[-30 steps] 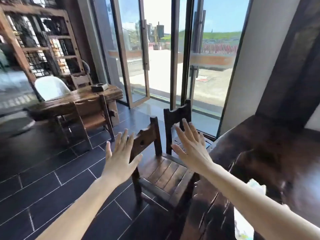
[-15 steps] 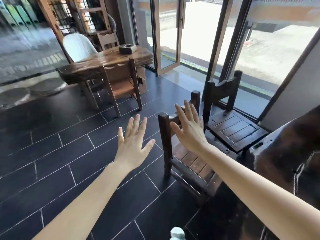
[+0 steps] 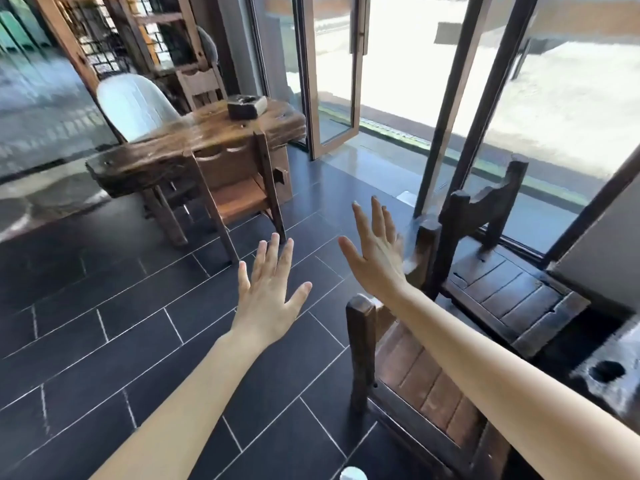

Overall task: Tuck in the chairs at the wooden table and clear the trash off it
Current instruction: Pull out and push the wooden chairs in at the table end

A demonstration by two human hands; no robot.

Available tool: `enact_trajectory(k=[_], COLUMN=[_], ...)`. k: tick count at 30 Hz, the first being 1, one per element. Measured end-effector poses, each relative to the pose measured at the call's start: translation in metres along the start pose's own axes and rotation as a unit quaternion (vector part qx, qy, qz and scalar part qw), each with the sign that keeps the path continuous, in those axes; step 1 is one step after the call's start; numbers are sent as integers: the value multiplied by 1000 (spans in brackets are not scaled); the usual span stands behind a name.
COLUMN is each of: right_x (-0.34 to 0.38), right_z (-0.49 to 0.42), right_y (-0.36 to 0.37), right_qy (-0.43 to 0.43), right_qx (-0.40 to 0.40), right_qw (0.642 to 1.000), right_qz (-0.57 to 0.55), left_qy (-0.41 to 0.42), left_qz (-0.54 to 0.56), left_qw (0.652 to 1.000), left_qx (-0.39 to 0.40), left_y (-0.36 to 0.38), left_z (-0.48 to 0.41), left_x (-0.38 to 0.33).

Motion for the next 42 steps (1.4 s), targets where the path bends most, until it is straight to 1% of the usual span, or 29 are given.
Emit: enact_trajectory(k=[5,8,13,14,17,19,23,26,28,30,34,38,40,42], right_x=[-22,-36,-59,-66,-90,-105,-133,-160,-180,-198,-225,-245,-245,-243], right_z=[-56,-89,-141,-150,-169,-172,-165,-132,-118,-111,-109,-106,-92,-69], right_y=[33,47,69,72,76,76,62,54,47,42,41,37,40,48], right_qy=[30,40,47,63,150,202,299,373,414,436,471,498,526,553], right_qx=[14,-3,-34,-43,-82,-103,-160,-188,-197,-198,-183,-174,-165,-175], right_qw=[999,998,989,987,975,963,924,885,861,846,827,809,793,774], right_qz=[25,50,134,141,139,147,179,205,222,235,246,258,258,255], left_qy=[13,46,177,203,270,317,406,458,500,536,573,604,628,651], left_qz=[16,29,36,41,64,71,82,109,107,102,72,59,45,56], left_qw=[999,997,981,975,955,937,894,858,829,806,780,761,735,706], left_qx=[34,54,72,78,103,130,168,206,226,229,240,230,253,271], left_y=[31,53,94,104,129,144,177,205,224,240,268,296,308,321], left_z=[-61,-111,-211,-232,-287,-306,-340,-326,-312,-305,-311,-329,-321,-302], left_x=[26,31,14,11,-3,-18,-62,-98,-120,-138,-161,-186,-194,-202])
Point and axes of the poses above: each hand's wrist, its own z-axis away from the middle knuckle, its own y-axis out of the palm, x = y × z, the point moved 9 cm from there along -z, towards the middle knuckle, and after that the axes turned 12 degrees about -x, right-handed, at the moved point
